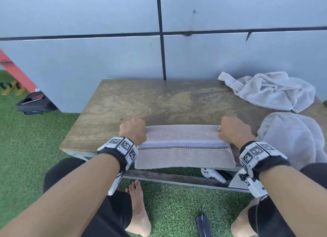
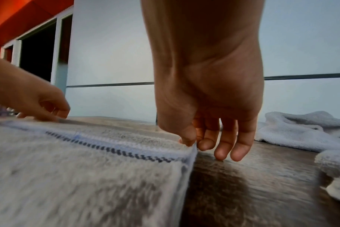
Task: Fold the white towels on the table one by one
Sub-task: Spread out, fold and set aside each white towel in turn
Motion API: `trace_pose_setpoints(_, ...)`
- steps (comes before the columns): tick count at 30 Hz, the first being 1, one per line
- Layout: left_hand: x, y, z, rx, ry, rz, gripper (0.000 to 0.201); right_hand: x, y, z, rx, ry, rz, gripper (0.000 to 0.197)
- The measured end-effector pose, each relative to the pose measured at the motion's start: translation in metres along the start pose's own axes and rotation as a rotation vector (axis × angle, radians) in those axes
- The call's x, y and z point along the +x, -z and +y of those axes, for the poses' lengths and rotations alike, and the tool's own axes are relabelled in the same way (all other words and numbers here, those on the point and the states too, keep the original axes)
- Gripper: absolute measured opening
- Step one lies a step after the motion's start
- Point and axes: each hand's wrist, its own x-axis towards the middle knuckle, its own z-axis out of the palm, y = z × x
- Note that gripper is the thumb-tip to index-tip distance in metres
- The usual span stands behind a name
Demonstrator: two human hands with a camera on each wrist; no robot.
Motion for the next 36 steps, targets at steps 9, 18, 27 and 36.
trace_pose_setpoints(9,0.014,0.085,-0.030,-0.207,-0.291,0.451,0.016,0.012,0.070,0.019,0.351,0.178,0.473,0.015)
trace_pose_setpoints(18,0.010,0.033,-0.049,-0.362,-0.465,0.458,0.016,0.001,0.018,0.062,0.352,0.318,0.322,0.016)
trace_pose_setpoints(27,0.006,-0.021,-0.011,-0.470,-0.066,0.084,0.026,0.000,-0.022,0.057,0.318,0.083,0.176,0.015)
trace_pose_setpoints(36,0.008,-0.014,0.012,-0.535,0.125,0.158,0.025,0.002,-0.018,0.049,0.417,-0.027,0.197,0.022)
